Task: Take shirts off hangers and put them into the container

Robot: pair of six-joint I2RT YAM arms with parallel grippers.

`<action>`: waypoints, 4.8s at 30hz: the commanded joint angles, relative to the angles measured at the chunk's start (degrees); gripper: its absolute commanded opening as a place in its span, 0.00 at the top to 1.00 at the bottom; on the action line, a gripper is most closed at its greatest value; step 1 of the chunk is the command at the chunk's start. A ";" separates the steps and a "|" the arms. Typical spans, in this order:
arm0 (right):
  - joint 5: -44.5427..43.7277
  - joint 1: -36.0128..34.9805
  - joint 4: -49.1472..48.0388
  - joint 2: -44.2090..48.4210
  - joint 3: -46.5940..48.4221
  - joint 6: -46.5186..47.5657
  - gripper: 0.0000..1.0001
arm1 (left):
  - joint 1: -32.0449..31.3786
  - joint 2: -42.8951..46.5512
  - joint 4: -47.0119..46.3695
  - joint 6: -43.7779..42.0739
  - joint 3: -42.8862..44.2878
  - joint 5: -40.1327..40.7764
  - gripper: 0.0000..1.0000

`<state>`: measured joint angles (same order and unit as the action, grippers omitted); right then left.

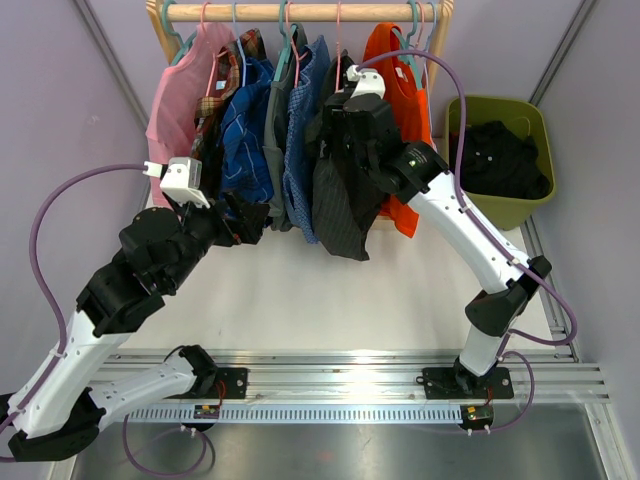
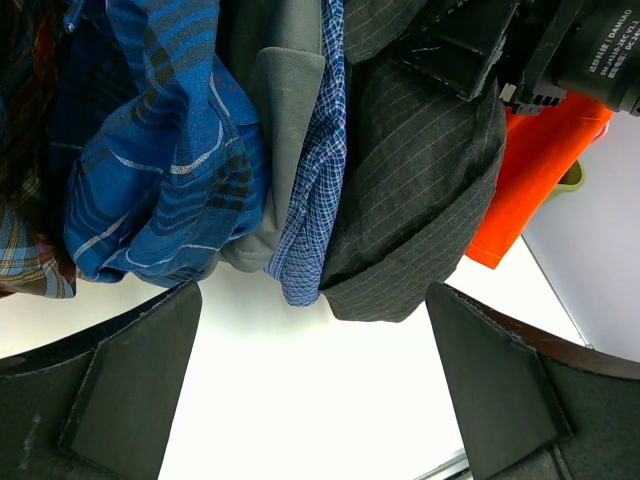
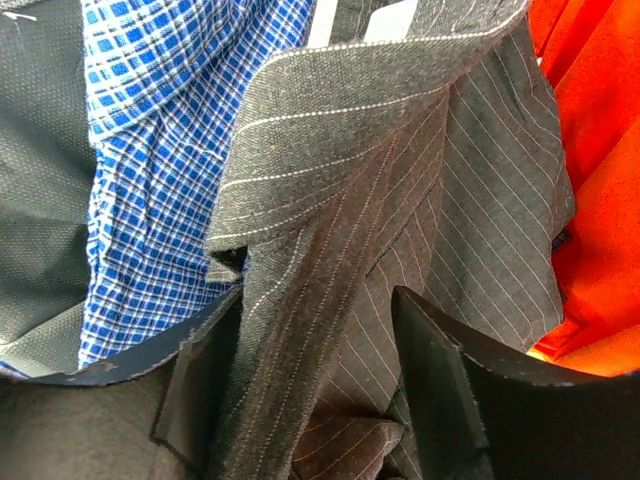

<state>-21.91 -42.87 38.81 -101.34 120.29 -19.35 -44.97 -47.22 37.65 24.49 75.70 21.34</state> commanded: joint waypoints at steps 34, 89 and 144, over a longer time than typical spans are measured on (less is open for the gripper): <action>3.72 2.97 -5.32 4.04 -4.97 -0.25 1.00 | -0.21 1.60 -2.23 0.82 -0.91 2.48 0.01; 0.39 3.06 -4.88 9.06 -0.41 20.13 1.00 | -0.21 2.66 -4.86 1.53 -4.68 3.09 0.01; -5.51 4.02 14.19 0.62 17.52 11.80 1.00 | -0.21 0.55 -6.10 1.70 -5.65 1.86 0.01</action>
<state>-26.50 -39.53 53.21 -100.53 135.55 -7.94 -44.97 -47.33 34.50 25.56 70.02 22.94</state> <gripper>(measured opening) 0.073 0.987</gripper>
